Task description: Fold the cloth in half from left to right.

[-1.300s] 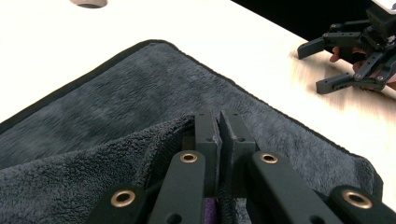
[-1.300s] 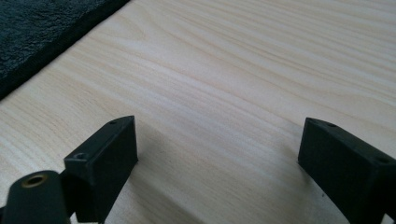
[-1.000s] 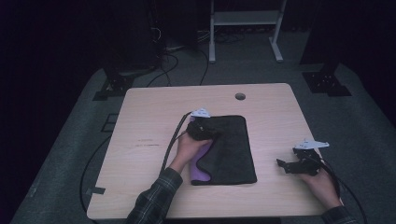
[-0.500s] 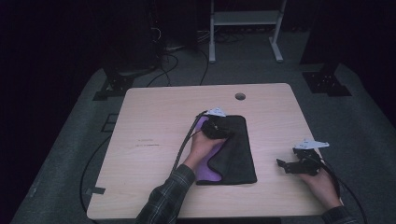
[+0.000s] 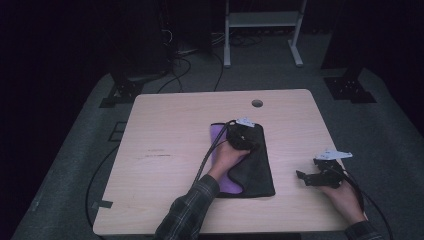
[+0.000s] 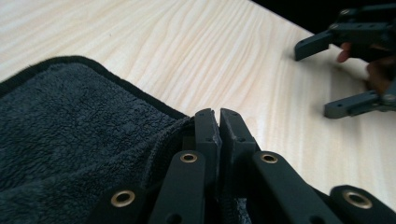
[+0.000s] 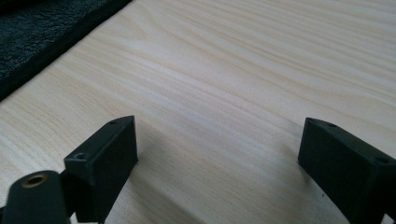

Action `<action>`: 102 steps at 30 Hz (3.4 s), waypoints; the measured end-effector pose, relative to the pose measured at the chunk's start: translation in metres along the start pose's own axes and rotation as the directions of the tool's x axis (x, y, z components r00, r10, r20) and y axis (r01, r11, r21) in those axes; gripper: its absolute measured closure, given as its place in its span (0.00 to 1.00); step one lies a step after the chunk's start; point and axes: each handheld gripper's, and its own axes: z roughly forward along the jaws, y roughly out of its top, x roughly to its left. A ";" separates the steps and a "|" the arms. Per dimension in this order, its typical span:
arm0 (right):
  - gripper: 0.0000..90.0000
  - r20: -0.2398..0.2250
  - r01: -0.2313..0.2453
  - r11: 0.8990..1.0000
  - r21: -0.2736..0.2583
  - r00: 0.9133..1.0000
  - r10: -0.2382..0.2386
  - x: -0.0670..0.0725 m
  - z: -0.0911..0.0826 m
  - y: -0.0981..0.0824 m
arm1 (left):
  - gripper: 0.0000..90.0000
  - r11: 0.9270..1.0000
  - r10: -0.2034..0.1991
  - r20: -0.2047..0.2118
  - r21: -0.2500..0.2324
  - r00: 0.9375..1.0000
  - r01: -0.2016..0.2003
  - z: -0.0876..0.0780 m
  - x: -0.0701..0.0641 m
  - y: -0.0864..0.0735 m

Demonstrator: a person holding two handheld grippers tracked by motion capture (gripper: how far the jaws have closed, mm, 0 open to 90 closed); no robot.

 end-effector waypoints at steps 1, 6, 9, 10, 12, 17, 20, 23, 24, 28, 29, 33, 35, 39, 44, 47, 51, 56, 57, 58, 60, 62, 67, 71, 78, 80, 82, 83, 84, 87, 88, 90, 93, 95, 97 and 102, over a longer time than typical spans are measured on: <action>0.12 0.000 0.000 1.000 0.000 1.000 0.000 0.000 0.000 0.000 | 0.95 1.000 -0.005 -0.002 0.004 1.000 0.006 0.003 0.001 -0.001; 0.12 -0.002 0.001 1.000 0.000 1.000 -0.001 0.000 0.000 0.000 | 0.85 1.000 -0.010 -0.006 -0.006 1.000 0.010 0.011 -0.002 0.000; 0.12 -0.002 0.001 1.000 0.000 1.000 -0.001 0.000 0.000 0.000 | 0.67 1.000 -0.013 0.000 -0.028 1.000 0.013 0.005 -0.005 0.003; 0.12 -0.002 0.001 1.000 0.000 1.000 -0.001 0.000 0.000 0.000 | 0.62 0.999 -0.015 -0.008 -0.034 1.000 0.014 0.001 -0.005 0.003; 0.12 -0.003 0.003 1.000 0.000 1.000 -0.003 0.000 0.000 0.000 | 0.53 0.999 -0.011 -0.019 -0.039 1.000 0.010 -0.007 -0.006 0.003; 0.12 -0.003 0.003 1.000 0.001 1.000 -0.003 0.000 0.000 0.000 | 0.36 0.999 0.019 -0.076 -0.040 0.997 -0.022 -0.034 -0.006 -0.007; 0.12 -0.003 0.003 1.000 0.000 1.000 -0.003 0.000 0.000 0.000 | 0.28 0.999 0.028 -0.101 -0.040 0.994 -0.032 -0.052 -0.006 -0.018; 0.12 -0.004 0.003 1.000 0.000 1.000 -0.003 0.000 0.000 0.000 | 0.20 0.998 0.029 -0.131 -0.048 0.991 -0.035 -0.067 -0.006 -0.029; 0.12 -0.005 0.003 1.000 0.000 1.000 -0.003 0.000 0.000 0.000 | 0.18 0.998 0.029 -0.142 -0.050 0.989 -0.037 -0.073 -0.006 -0.033; 0.12 -0.008 0.010 1.000 0.002 1.000 -0.010 -0.002 0.001 0.001 | 0.12 0.998 0.036 -0.211 -0.051 0.977 -0.048 -0.096 -0.006 -0.051; 0.12 -0.008 0.009 1.000 0.001 1.000 -0.009 -0.002 0.001 0.001 | 0.10 0.998 0.032 -0.225 -0.049 0.974 -0.045 -0.102 -0.006 -0.055; 0.14 -0.005 0.005 1.000 0.002 1.000 -0.005 -0.003 0.000 0.001 | 0.05 0.999 0.031 -0.255 -0.019 0.966 -0.037 -0.120 -0.004 -0.073; 0.14 -0.005 0.007 1.000 0.004 1.000 -0.007 -0.003 0.000 0.002 | 0.02 0.999 0.036 -0.271 0.013 0.962 -0.034 -0.126 -0.004 -0.083; 0.15 -0.025 0.002 1.000 0.005 1.000 -0.002 -0.002 0.000 0.004 | 0.02 0.998 0.043 -0.308 0.053 0.950 -0.028 -0.136 -0.005 -0.103; 0.15 -0.030 -0.001 1.000 -0.008 1.000 0.001 -0.001 -0.002 0.008 | 0.02 0.996 0.043 -0.312 0.088 0.949 -0.016 -0.147 -0.007 -0.123; 0.15 -0.039 0.002 1.000 -0.021 0.999 -0.003 0.000 -0.002 0.013 | 0.02 0.995 0.038 -0.316 0.104 0.948 -0.005 -0.151 -0.007 -0.131; 0.15 -0.058 0.010 0.999 -0.040 0.998 -0.012 0.003 -0.001 0.021 | 0.02 0.992 0.055 -0.331 0.127 0.942 -0.013 -0.161 -0.005 -0.143; 0.15 -0.081 0.028 0.999 -0.043 0.996 -0.031 0.007 0.002 0.031 | 0.02 0.995 0.030 -0.346 0.098 0.938 0.004 -0.174 -0.003 -0.155; 0.15 -0.082 0.034 0.998 -0.044 0.996 -0.037 0.008 0.003 0.034 | 0.02 0.995 0.031 -0.348 0.098 0.937 0.003 -0.175 -0.003 -0.156; 0.15 -0.084 0.034 0.998 -0.049 0.996 -0.038 0.008 0.003 0.036 | 0.02 0.995 0.032 -0.351 0.101 0.936 0.004 -0.177 -0.002 -0.158; 0.15 -0.093 0.042 0.998 -0.051 0.995 -0.047 0.010 0.004 0.041 | 0.02 0.995 0.035 -0.354 0.102 0.934 0.001 -0.179 -0.002 -0.162; 0.15 -0.098 0.059 0.997 -0.057 0.993 -0.065 0.013 0.006 0.047 | 0.02 0.994 0.036 -0.352 0.109 0.935 0.002 -0.181 -0.001 -0.166; 0.15 -0.119 0.080 0.995 -0.061 0.989 -0.087 0.019 0.010 0.060 | 0.00 0.991 0.065 -0.357 0.130 0.932 -0.020 -0.185 0.002 -0.171; 0.16 -0.128 0.098 0.993 -0.073 0.986 -0.107 0.025 0.013 0.071 | 0.00 0.995 0.060 -0.359 0.098 0.931 -0.026 -0.187 0.004 -0.175; 0.16 -0.154 0.116 0.990 -0.081 0.980 -0.128 0.038 0.019 0.089 | 0.00 0.995 0.063 -0.354 0.100 0.933 -0.029 -0.187 0.004 -0.175; 0.16 -0.165 0.124 0.989 -0.076 0.977 -0.135 0.041 0.021 0.094 | 0.00 0.995 0.063 -0.354 0.100 0.933 -0.029 -0.187 0.004 -0.175; 0.16 -0.173 0.124 0.988 -0.087 0.975 -0.138 0.044 0.022 0.099 | 0.00 0.995 0.062 -0.355 0.099 0.933 -0.028 -0.187 0.004 -0.175; 0.16 -0.179 0.124 0.988 -0.094 0.974 -0.140 0.046 0.023 0.102 | 0.00 0.995 0.059 -0.357 0.098 0.932 -0.026 -0.187 0.004 -0.175; 0.18 -0.180 0.132 0.986 -0.101 0.972 -0.149 0.048 0.024 0.104 | 0.00 0.995 0.057 -0.360 0.098 0.931 -0.023 -0.187 0.005 -0.175; 0.18 -0.199 0.143 0.985 -0.099 0.967 -0.160 0.054 0.029 0.110 | 0.00 0.995 0.052 -0.366 0.097 0.929 -0.017 -0.188 0.006 -0.175; 0.18 -0.204 0.146 0.984 -0.101 0.965 -0.164 0.055 0.030 0.112 | 0.00 0.995 0.054 -0.365 0.098 0.929 -0.019 -0.188 0.007 -0.175; 0.18 -0.214 0.148 0.984 -0.103 0.962 -0.167 0.058 0.034 0.116 | 0.00 0.995 0.053 -0.363 0.096 0.930 -0.019 -0.188 0.009 -0.175; 0.19 -0.234 0.144 0.983 -0.114 0.958 -0.167 0.063 0.038 0.120 | 0.00 0.995 0.053 -0.362 0.095 0.931 -0.020 -0.188 0.010 -0.174; 0.19 -0.245 0.150 0.982 -0.110 0.954 -0.174 0.067 0.042 0.121 | 0.00 0.996 0.052 -0.364 0.093 0.930 -0.019 -0.188 0.010 -0.174; 0.21 -0.265 0.162 0.981 -0.104 0.946 -0.184 0.071 0.046 0.122 | 0.00 0.996 0.050 -0.366 0.093 0.929 -0.017 -0.188 0.010 -0.174; 0.26 -0.303 0.180 0.978 -0.109 0.931 -0.205 0.083 0.054 0.128 | 0.00 0.996 0.047 -0.367 0.090 0.929 -0.014 -0.188 0.010 -0.174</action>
